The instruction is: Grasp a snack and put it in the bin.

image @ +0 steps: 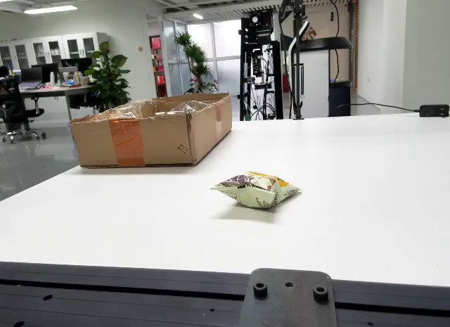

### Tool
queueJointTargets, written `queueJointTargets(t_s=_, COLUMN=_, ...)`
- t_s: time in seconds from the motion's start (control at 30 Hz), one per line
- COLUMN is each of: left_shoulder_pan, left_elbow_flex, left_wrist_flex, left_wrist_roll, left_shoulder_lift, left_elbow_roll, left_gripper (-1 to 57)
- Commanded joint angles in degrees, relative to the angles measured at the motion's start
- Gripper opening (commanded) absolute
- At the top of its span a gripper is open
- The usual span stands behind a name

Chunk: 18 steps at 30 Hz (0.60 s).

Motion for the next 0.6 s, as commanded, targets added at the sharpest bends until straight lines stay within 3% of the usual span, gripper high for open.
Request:
queueJointTargets(t_s=0.03, left_shoulder_pan=0.0, left_elbow_flex=-2.0, left_wrist_flex=-0.9, left_wrist_roll=-3.9, left_shoulder_lift=3.6, left_elbow_roll=0.0, left_gripper=28.5)
queueJointTargets(t_s=0.37, left_shoulder_pan=-1.3, left_elbow_flex=-16.5, left_wrist_flex=-1.4, left_wrist_roll=-9.3, left_shoulder_lift=17.1, left_elbow_roll=0.5, left_gripper=32.8)
queueJointTargets(t_s=0.6, left_shoulder_pan=-1.8, left_elbow_flex=-26.0, left_wrist_flex=-0.7, left_wrist_roll=-9.4, left_shoulder_lift=26.0, left_elbow_roll=3.3, left_gripper=34.5)
